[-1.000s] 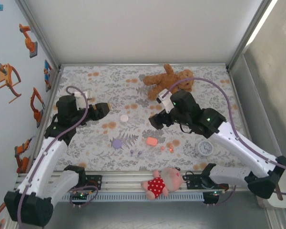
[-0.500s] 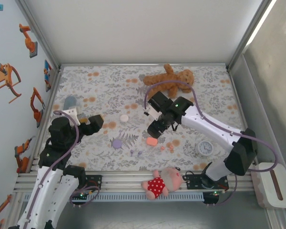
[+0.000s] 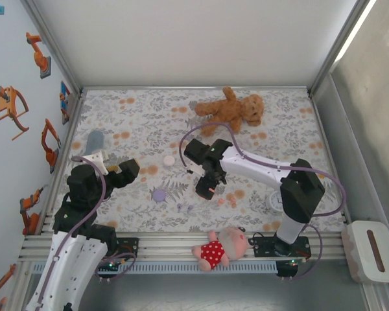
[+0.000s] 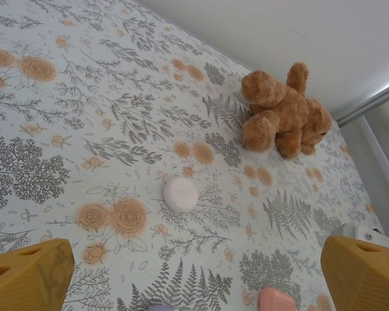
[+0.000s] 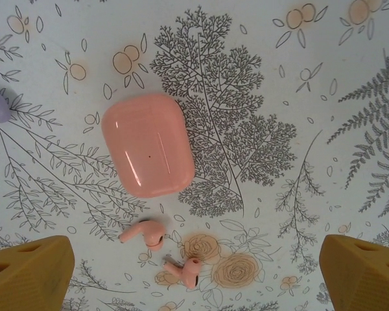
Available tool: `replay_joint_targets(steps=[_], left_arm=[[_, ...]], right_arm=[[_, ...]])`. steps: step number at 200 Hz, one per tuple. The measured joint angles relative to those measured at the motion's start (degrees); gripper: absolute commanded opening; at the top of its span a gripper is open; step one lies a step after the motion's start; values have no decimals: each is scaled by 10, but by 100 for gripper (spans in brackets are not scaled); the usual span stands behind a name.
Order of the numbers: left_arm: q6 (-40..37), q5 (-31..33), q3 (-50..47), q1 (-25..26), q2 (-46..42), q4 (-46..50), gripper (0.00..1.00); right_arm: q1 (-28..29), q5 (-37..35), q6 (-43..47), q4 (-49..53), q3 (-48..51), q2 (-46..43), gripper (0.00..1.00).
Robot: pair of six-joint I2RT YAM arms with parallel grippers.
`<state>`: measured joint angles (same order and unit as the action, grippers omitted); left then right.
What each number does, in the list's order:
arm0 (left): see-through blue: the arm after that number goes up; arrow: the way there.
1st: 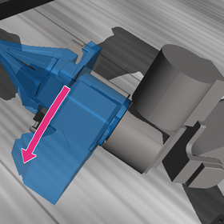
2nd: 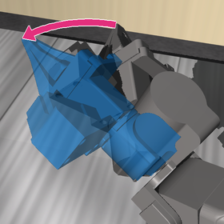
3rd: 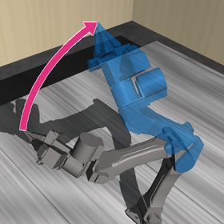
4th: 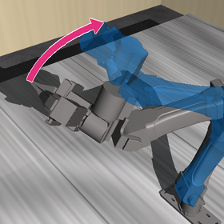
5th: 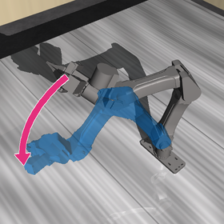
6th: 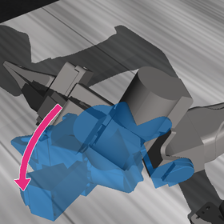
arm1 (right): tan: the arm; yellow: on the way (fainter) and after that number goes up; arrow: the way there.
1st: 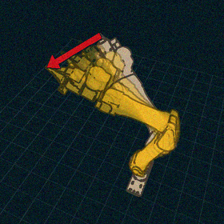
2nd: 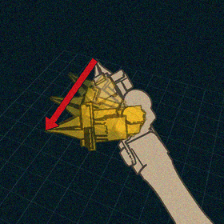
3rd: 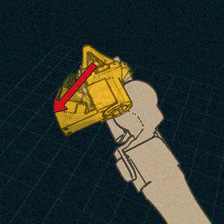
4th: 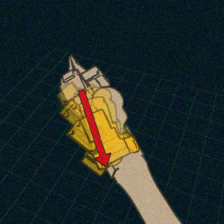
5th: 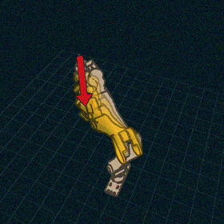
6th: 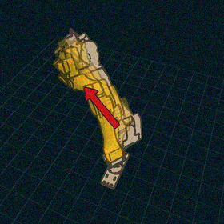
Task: Insert wireless bluetooth earbuds into charging case
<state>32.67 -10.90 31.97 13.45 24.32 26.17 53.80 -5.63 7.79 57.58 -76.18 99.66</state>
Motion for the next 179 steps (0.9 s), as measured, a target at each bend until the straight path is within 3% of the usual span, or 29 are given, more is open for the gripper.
replay_joint_targets(steps=[95, 179], left_arm=[[0, 10, 0, 0, 0, 20, 96], [0, 11, 0, 0, 4, 21, 96]], right_arm=[[18, -2, 45, -3, 0, 84, 88], [18, 0, 59, -15, 0, 116, 73]])
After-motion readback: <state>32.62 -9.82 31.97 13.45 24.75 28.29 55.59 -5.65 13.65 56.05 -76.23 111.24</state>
